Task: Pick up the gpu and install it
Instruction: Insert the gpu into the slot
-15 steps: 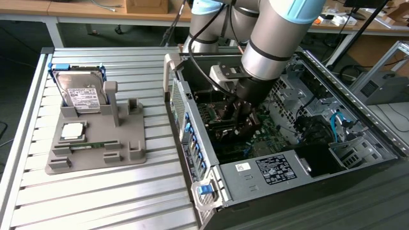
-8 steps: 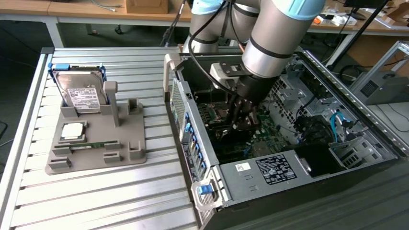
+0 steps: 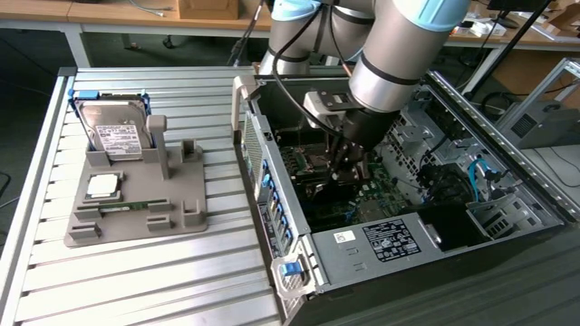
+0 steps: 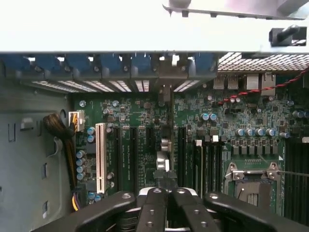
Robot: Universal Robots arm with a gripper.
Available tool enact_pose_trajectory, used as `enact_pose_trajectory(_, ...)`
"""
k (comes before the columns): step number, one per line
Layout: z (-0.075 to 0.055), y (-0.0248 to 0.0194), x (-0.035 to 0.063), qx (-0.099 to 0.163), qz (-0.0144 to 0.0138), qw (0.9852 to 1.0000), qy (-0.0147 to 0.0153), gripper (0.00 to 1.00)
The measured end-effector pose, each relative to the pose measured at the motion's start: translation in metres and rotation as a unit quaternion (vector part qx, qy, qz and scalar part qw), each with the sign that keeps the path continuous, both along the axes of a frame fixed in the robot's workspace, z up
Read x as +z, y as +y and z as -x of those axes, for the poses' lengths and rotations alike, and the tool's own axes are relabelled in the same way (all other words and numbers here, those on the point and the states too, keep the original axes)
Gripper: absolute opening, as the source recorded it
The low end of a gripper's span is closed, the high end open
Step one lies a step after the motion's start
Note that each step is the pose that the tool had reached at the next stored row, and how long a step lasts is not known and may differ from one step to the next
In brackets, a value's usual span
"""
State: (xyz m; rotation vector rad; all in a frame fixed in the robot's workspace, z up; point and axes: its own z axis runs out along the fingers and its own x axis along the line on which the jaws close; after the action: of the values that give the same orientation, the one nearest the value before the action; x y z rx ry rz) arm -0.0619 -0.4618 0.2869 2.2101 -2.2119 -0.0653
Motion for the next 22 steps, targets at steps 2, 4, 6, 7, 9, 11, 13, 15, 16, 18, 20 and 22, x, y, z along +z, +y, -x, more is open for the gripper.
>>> enact_pose_trajectory(2,-0.007,-0.0004,-0.0001,0.001,0.0000,1.0000,0.0012,0.11)
enact_pose_trajectory(4,-0.016,-0.0009,-0.0001,0.001,-0.0001,1.0000,0.0030,0.11)
enact_pose_trajectory(6,-0.026,-0.0011,-0.0001,0.001,-0.0001,1.0000,0.0055,0.11)
enact_pose_trajectory(7,-0.030,-0.0011,-0.0001,0.001,-0.0002,1.0000,0.0069,0.11)
enact_pose_trajectory(9,-0.039,-0.0011,-0.0003,0.001,-0.0005,0.9999,0.0106,0.11)
enact_pose_trajectory(11,-0.048,-0.0012,-0.0002,0.001,-0.0004,0.9999,0.0143,0.11)
enact_pose_trajectory(13,-0.059,-0.0011,-0.0003,0.001,-0.0003,0.9998,0.0183,0.11)
enact_pose_trajectory(15,-0.067,-0.0011,-0.0005,0.001,-0.0004,0.9998,0.0218,0.11)
enact_pose_trajectory(16,-0.069,-0.0011,-0.0006,0.001,-0.0005,0.9997,0.0224,0.11)
enact_pose_trajectory(18,-0.069,-0.0011,-0.0005,0.001,-0.0004,0.9997,0.0225,0.11)
enact_pose_trajectory(20,-0.069,-0.0011,-0.0005,0.001,-0.0004,0.9997,0.0225,0.11)
enact_pose_trajectory(22,-0.069,-0.0011,-0.0005,0.001,-0.0004,0.9997,0.0225,0.11)
